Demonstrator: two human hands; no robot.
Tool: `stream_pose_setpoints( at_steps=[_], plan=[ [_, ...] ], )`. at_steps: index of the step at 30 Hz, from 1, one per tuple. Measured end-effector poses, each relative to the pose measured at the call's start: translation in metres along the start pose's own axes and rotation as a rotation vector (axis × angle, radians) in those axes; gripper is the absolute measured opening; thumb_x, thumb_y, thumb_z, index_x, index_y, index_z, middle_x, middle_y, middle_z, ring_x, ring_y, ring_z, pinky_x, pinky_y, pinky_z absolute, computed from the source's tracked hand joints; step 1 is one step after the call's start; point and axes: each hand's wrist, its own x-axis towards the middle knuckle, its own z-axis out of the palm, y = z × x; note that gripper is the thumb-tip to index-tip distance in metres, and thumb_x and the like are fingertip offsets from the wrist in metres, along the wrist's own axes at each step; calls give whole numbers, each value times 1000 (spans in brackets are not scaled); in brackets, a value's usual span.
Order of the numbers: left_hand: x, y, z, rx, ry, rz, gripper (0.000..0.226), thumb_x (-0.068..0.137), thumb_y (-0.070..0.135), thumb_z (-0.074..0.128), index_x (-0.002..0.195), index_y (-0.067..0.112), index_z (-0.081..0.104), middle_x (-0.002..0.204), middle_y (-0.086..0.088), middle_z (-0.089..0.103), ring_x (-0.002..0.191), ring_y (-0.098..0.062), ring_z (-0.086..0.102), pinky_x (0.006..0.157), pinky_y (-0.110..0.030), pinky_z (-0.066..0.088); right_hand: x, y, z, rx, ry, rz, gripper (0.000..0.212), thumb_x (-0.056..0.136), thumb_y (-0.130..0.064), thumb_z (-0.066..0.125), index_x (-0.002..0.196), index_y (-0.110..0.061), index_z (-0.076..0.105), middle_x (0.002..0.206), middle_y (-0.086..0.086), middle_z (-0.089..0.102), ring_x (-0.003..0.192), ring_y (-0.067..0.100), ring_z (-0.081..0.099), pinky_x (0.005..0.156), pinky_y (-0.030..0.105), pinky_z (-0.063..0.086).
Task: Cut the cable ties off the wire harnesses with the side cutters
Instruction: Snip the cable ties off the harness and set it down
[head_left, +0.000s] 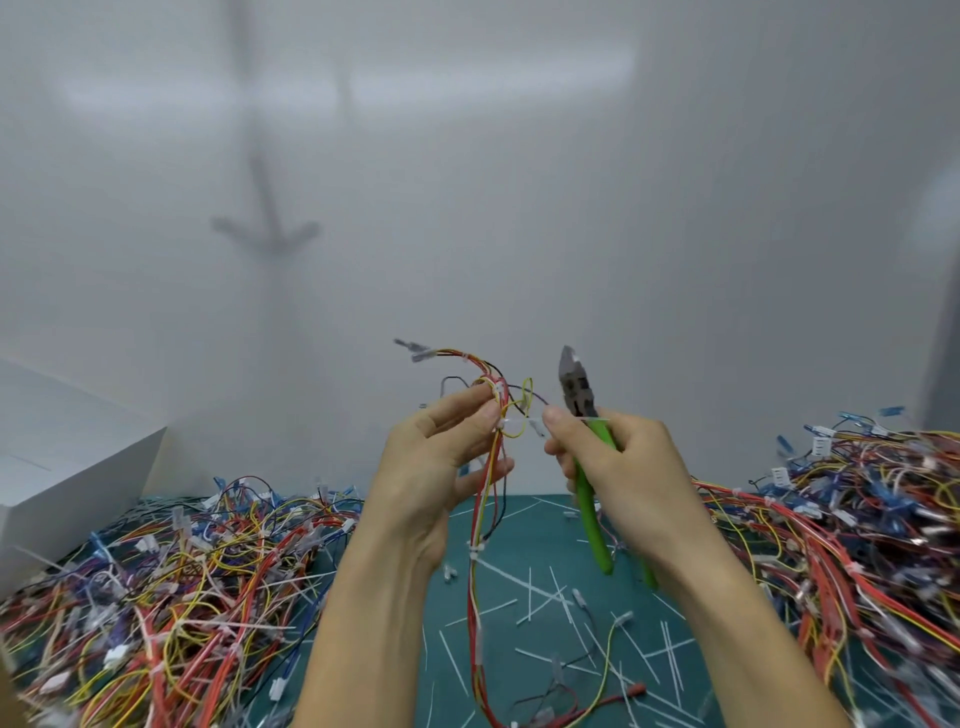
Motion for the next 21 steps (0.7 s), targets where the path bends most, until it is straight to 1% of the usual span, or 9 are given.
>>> stream_pose_setpoints(
  at_steps=[2,4,7,9,12,13,15,18,21],
  plan=[
    [0,-1,0,15,-57,-34,20,86,10,68,106,13,74,95,-1,75,68,-11,66,62,-26,58,0,-2,-1,14,24,-22,36,76,-56,62,77,-20,68,57,-3,56,57,14,52,70,53,52],
    [-1,-1,1,-1,-122,-62,20,89,10,64,105,14,75,100,-2,76,70,-10,68,64,-26,58,-1,-4,-2,34,21,-34,34,74,-54,64,78,-20,66,58,-2,54,58,15,50,69,53,51],
    [0,0,3,-96,-201,-92,21,82,11,64,94,15,80,95,-6,76,71,-13,69,67,-26,59,-2,-5,-4,82,-14,-36,34,73,-54,67,81,-21,66,60,-3,55,60,14,50,65,45,48],
    [0,0,3,-151,-237,-102,23,78,13,63,92,14,81,88,-7,74,70,-14,69,68,-27,59,-2,-5,-4,109,-13,-29,38,75,-54,69,82,-17,66,63,-1,54,62,14,49,65,41,46],
    [2,0,0,-208,-259,-126,25,82,9,60,98,8,79,87,-9,72,73,-17,69,70,-32,60,0,-3,-5,121,14,-14,53,81,-55,71,83,-3,66,66,4,53,63,16,49,67,45,47],
    [2,0,-1,-213,-260,-130,26,85,6,59,104,5,76,89,-10,71,76,-17,69,72,-34,60,0,-3,-6,128,19,-10,60,79,-58,71,86,2,65,67,5,52,63,16,49,68,43,47],
    [2,-1,-1,-203,-233,-124,29,91,1,54,115,5,71,93,-9,71,79,-18,69,74,-35,60,0,-3,-7,125,13,4,68,75,-65,70,87,2,65,66,3,53,62,14,51,69,40,48],
    [2,-1,0,-181,-148,-102,26,91,1,57,110,10,72,95,-7,75,73,-13,70,65,-31,60,0,-3,-9,77,-31,62,66,65,-76,55,77,-13,70,61,-8,59,60,8,55,70,34,49],
    [2,-1,1,-184,-53,-76,29,89,1,60,114,11,69,91,-6,75,68,-11,69,61,-28,60,2,1,-10,-53,-97,111,66,72,-80,43,73,-20,69,61,-10,61,61,7,57,70,32,47]
  ],
)
